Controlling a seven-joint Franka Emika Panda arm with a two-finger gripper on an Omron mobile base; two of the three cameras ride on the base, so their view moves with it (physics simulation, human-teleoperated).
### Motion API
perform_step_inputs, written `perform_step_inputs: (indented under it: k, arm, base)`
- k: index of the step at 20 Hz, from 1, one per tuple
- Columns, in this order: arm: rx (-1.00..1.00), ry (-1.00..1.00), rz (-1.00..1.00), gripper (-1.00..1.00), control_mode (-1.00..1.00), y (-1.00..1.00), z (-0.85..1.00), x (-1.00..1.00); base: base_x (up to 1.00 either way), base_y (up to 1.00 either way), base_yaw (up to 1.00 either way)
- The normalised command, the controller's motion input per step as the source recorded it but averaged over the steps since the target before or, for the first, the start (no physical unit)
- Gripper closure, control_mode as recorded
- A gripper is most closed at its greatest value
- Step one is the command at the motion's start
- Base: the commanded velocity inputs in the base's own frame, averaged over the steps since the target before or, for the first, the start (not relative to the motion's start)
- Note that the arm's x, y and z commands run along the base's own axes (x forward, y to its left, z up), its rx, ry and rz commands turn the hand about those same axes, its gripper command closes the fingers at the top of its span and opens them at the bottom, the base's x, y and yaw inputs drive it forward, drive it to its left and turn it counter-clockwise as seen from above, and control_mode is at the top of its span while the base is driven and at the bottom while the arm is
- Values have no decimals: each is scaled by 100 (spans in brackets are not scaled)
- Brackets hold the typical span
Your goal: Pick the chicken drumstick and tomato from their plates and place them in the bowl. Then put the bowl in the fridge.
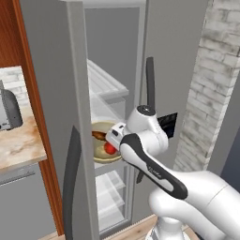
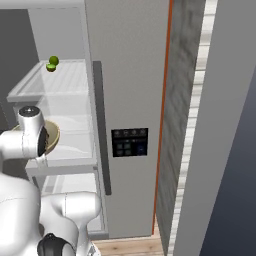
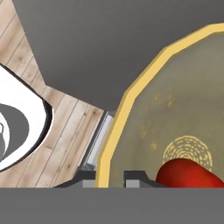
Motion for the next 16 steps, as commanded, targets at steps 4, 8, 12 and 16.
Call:
perform_step_inputs:
  k: [4,8,12,16]
  arm:
    - [3,5,0,100,-100,-21,48,0]
    - [0,17,0,100,-100,-25,45,5]
    - [0,6,0,100,-100,-18,45,7]
    - [0,-1,0,100,-100,-9,46,8]
  base:
    - [0,0,0]
    - [0,0,0]
    - [0,0,0]
    - [0,0,0]
